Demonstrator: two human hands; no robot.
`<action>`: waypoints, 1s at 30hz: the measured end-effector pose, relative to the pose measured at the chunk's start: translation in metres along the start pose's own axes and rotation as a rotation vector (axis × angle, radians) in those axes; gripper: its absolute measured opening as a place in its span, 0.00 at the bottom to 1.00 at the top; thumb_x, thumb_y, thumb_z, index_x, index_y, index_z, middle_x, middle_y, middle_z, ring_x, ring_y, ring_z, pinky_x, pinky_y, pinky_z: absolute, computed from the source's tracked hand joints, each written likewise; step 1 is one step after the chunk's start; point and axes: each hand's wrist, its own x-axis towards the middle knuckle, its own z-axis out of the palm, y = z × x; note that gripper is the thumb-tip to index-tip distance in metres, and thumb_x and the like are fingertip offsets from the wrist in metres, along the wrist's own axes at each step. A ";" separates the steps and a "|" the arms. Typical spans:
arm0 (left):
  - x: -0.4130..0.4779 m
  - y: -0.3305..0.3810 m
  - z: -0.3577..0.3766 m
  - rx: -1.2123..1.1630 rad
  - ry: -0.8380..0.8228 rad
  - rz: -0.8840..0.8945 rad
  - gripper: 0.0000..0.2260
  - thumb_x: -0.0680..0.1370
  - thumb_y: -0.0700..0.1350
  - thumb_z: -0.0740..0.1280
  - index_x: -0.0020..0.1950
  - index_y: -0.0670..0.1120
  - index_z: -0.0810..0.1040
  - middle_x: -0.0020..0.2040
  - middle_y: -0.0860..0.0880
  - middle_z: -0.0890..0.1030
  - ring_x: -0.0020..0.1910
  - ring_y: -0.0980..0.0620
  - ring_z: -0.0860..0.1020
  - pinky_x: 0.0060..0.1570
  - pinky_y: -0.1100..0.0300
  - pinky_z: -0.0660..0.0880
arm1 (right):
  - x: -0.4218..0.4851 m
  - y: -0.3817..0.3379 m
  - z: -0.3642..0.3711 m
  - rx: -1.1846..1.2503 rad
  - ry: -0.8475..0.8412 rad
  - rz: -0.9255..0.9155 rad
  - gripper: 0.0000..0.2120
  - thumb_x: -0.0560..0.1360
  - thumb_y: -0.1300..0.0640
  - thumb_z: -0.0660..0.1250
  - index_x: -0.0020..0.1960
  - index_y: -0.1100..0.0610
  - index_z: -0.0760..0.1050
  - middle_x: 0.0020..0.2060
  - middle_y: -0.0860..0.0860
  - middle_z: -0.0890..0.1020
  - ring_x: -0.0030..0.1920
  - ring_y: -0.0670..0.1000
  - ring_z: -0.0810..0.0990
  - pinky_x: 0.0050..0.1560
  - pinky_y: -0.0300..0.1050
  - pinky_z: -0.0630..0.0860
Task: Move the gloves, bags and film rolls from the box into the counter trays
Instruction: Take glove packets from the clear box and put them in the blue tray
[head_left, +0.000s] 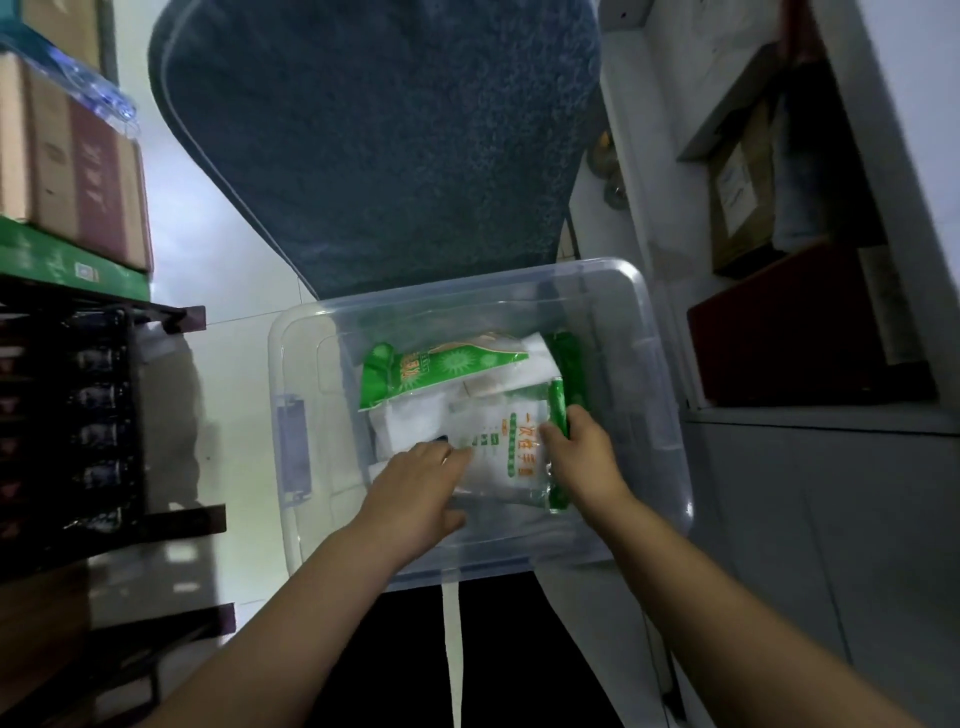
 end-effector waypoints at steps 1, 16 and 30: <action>-0.003 0.005 -0.002 -0.035 0.034 0.015 0.35 0.67 0.55 0.71 0.71 0.50 0.63 0.67 0.49 0.71 0.64 0.47 0.68 0.60 0.54 0.66 | -0.008 -0.009 -0.002 0.108 0.003 0.036 0.06 0.76 0.56 0.62 0.41 0.50 0.73 0.42 0.53 0.83 0.45 0.56 0.82 0.49 0.58 0.79; -0.047 -0.038 -0.087 -0.097 0.688 -0.288 0.03 0.71 0.40 0.70 0.39 0.45 0.76 0.31 0.45 0.79 0.28 0.43 0.76 0.25 0.63 0.60 | -0.026 -0.081 0.020 0.557 -0.103 0.240 0.14 0.80 0.53 0.55 0.44 0.60 0.74 0.39 0.59 0.84 0.34 0.53 0.83 0.30 0.42 0.77; -0.072 -0.145 -0.069 -0.899 0.719 -0.615 0.04 0.77 0.47 0.63 0.43 0.50 0.75 0.40 0.50 0.83 0.40 0.47 0.81 0.43 0.42 0.79 | 0.081 -0.052 0.116 -1.328 0.003 -0.673 0.25 0.74 0.61 0.63 0.70 0.50 0.65 0.67 0.55 0.72 0.66 0.57 0.69 0.67 0.51 0.65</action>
